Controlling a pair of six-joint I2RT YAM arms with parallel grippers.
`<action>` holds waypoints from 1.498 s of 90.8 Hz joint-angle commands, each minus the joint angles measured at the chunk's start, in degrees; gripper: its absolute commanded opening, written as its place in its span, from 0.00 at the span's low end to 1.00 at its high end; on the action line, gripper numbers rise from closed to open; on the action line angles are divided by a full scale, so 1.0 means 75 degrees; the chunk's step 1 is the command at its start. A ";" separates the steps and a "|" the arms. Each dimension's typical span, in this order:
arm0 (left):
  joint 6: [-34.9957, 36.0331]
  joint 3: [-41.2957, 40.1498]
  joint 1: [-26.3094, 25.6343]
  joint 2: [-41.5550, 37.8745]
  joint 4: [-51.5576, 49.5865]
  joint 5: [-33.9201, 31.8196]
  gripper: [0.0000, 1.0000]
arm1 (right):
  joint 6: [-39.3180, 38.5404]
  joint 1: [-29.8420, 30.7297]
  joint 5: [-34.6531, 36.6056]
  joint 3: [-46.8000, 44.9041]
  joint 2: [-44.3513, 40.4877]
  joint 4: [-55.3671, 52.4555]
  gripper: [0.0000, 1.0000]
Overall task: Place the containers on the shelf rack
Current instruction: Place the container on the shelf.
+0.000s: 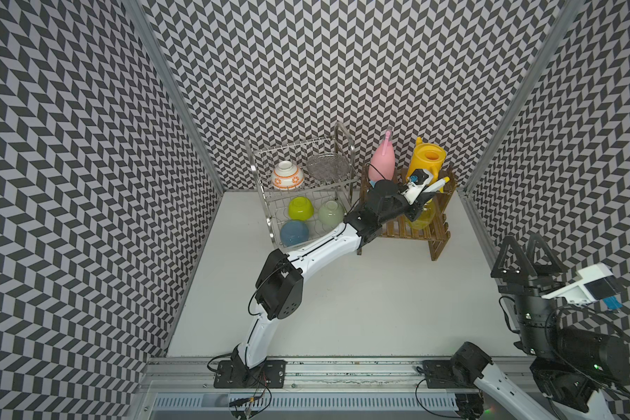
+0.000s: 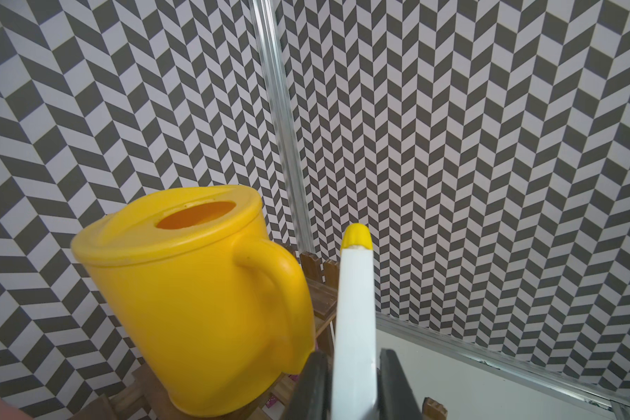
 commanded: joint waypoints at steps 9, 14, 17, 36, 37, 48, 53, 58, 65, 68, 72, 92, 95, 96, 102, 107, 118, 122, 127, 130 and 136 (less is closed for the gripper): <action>0.0118 0.0460 -0.0038 0.0292 -0.0173 0.0284 0.00 | -0.0163 0.0007 0.0091 -0.0056 -0.0121 0.0058 0.87; 0.0114 0.0520 -0.0032 0.0354 -0.0173 0.0290 0.00 | -0.0173 0.0007 0.0086 -0.0052 -0.0116 0.0053 0.87; 0.0095 0.0550 -0.0034 0.0389 -0.0175 0.0284 0.00 | -0.0180 0.0007 0.0088 -0.0050 -0.0112 0.0051 0.87; 0.0041 0.0603 -0.0042 0.0535 -0.0185 0.0195 0.01 | -0.0180 0.0007 0.0075 -0.0048 -0.0091 0.0042 0.87; 0.0041 0.0603 -0.0043 0.0540 -0.0185 0.0187 0.01 | -0.0186 0.0007 0.0074 -0.0052 -0.0086 0.0046 0.87; 0.0083 0.0603 -0.0037 0.0571 -0.0197 0.0105 0.07 | -0.0187 0.0008 0.0074 -0.0047 -0.0070 0.0048 0.87; 0.0098 0.0603 -0.0036 0.0596 -0.0206 0.0065 0.10 | -0.0187 0.0012 0.0061 -0.0050 -0.0065 0.0041 0.87; 0.0107 0.0603 -0.0040 0.0609 -0.0214 0.0043 0.13 | -0.0190 0.0009 0.0051 -0.0051 -0.0061 0.0043 0.87; 0.0111 0.0603 -0.0035 0.0652 -0.0236 0.0025 0.17 | -0.0189 0.0007 0.0046 -0.0056 -0.0058 0.0046 0.87; 0.0111 0.0603 -0.0042 0.0668 -0.0249 0.0003 0.18 | -0.0187 0.0004 0.0039 -0.0056 -0.0066 0.0039 0.87; 0.0111 0.0603 -0.0038 0.0683 -0.0255 -0.0008 0.19 | -0.0185 0.0007 0.0039 -0.0052 -0.0075 0.0037 0.87; 0.0086 0.0603 -0.0039 0.0742 -0.0290 -0.0141 0.33 | -0.0209 0.0007 0.0027 -0.0042 -0.0082 0.0005 0.87; 0.0088 0.0593 -0.0042 0.0738 -0.0301 -0.0161 0.36 | -0.0207 0.0007 0.0021 -0.0038 -0.0085 0.0013 0.87; 0.0088 0.0592 -0.0037 0.0741 -0.0302 -0.0161 0.37 | -0.0206 0.0007 0.0018 -0.0041 -0.0089 0.0014 0.87; 0.0058 0.0601 -0.0037 0.0733 -0.0302 -0.0205 0.42 | -0.0211 0.0007 0.0015 -0.0036 -0.0077 0.0011 0.87; 0.0027 0.0603 -0.0039 0.0723 -0.0291 -0.0217 0.47 | -0.0205 0.0002 0.0004 -0.0042 -0.0079 0.0019 0.87; 0.0005 0.0627 -0.0054 0.0679 -0.0279 -0.0238 0.56 | -0.0217 0.0007 -0.0008 -0.0039 -0.0073 0.0031 0.87; -0.0007 0.0627 -0.0074 0.0648 -0.0279 -0.0252 0.59 | -0.0229 0.0009 -0.0011 -0.0044 -0.0066 0.0023 0.87; -0.0018 0.0638 -0.0066 0.0612 -0.0289 -0.0273 0.62 | -0.0227 0.0005 -0.0020 -0.0034 -0.0074 0.0010 0.87; -0.0027 0.0634 -0.0082 0.0590 -0.0299 -0.0296 0.63 | -0.0232 0.0007 -0.0020 -0.0036 -0.0072 0.0005 0.87; -0.0052 0.0626 -0.0085 0.0515 -0.0334 -0.0375 0.67 | -0.0219 0.0007 -0.0030 -0.0028 -0.0072 0.0011 0.87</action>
